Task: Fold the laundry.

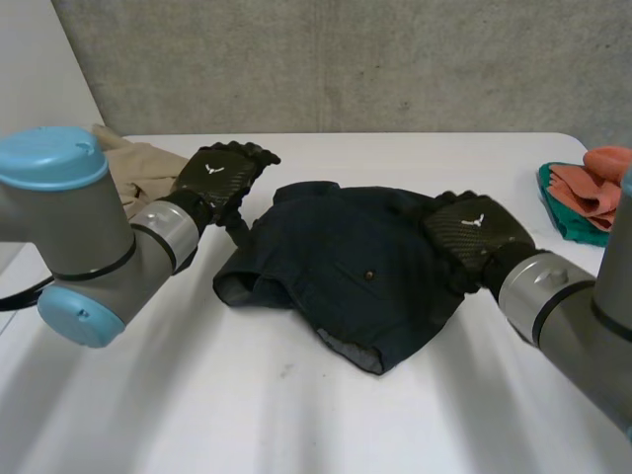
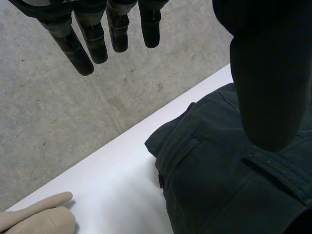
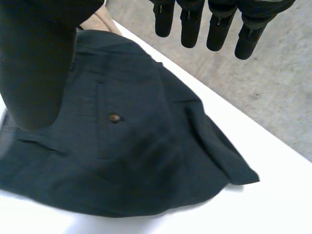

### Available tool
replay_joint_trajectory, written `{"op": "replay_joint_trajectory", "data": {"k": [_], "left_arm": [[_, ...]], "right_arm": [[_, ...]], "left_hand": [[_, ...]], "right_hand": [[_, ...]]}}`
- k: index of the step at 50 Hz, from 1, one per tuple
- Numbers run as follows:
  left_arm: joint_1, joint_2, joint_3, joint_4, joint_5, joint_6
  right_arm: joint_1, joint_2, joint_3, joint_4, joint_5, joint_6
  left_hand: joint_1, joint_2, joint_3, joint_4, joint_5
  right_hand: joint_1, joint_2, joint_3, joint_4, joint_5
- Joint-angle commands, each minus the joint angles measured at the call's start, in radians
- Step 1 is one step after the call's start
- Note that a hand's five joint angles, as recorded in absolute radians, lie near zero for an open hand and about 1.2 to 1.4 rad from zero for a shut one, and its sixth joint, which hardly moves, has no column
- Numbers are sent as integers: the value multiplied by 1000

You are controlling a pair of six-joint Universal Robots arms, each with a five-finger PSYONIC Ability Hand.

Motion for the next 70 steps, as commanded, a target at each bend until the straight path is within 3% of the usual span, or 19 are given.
{"op": "replay_joint_trajectory", "data": {"k": [1,9,13,21,24,26,28,29,32,34,39,47,52,58,59,62,63,65,70], "left_arm": [[32,-78,134,-72,88,26],[77,-249,367,-327,220,86],[89,-310,439,-420,232,123],[91,-373,476,-404,217,169],[83,-379,475,-396,218,167],[75,-384,472,-396,220,167],[68,-385,469,-398,215,172],[59,-384,466,-399,212,176],[49,-373,458,-399,183,180],[43,-344,452,-402,116,176],[-7,-242,417,-442,-22,114],[-165,-33,250,-453,-205,-112],[-311,9,147,-318,-330,-248],[-429,-39,107,-180,-360,-334],[-437,-49,108,-171,-360,-342],[-448,-60,120,-164,-361,-350],[-446,-56,124,-169,-360,-347],[-431,-19,122,-186,-361,-330],[-359,94,91,-210,-335,-267]], "right_arm": [[111,7,68,9,9,69],[220,135,122,-183,127,61],[230,194,115,-247,204,41],[217,305,89,-336,206,18],[220,336,73,-350,209,18],[220,350,62,-358,210,21],[217,354,53,-361,210,24],[213,354,43,-355,212,26],[196,348,29,-350,215,31],[165,331,21,-339,215,41],[69,276,-39,-332,206,15],[-100,296,-275,-293,114,-132],[-180,354,-349,-409,-45,-111],[-211,443,-312,-631,-179,-65],[-214,454,-304,-655,-179,-66],[-229,480,-277,-727,-129,-87],[-235,480,-269,-735,-106,-91],[-252,463,-248,-740,-31,-100],[-258,359,-185,-688,126,-107]], "left_hand": [[-29,-28,-32,-25,-42],[-29,-28,-32,-25,-42],[-29,-28,-32,-25,-42],[-8,-7,-11,-4,-21],[136,137,132,140,123],[282,283,279,286,270],[444,444,440,447,431],[741,742,737,745,728],[1192,1193,1188,1196,1179],[1193,1194,1189,1197,1180],[1193,1194,1189,1197,1180],[1193,1194,1189,1197,1180],[1193,1194,1189,1197,1180],[1193,1194,1189,1197,1180],[1182,1182,1178,1185,1169],[854,855,851,858,841],[652,653,648,656,639],[-23,-22,-27,-19,-36],[-29,-28,-32,-25,-42]], "right_hand": [[-20,-24,-32,-36,-38],[-20,-24,-32,-36,-38],[6,2,-6,-10,-12],[159,155,147,143,141],[243,240,232,228,226],[466,463,454,451,448],[829,825,817,814,811],[1198,1194,1186,1182,1180],[1201,1198,1190,1186,1183],[1201,1198,1190,1186,1183],[1201,1198,1190,1186,1183],[1201,1198,1190,1186,1183],[1201,1198,1190,1186,1183],[1201,1198,1190,1186,1183],[1201,1198,1190,1186,1183],[601,598,589,586,583],[445,442,433,430,427],[171,168,160,156,153],[-20,-24,-32,-36,-38]]}}
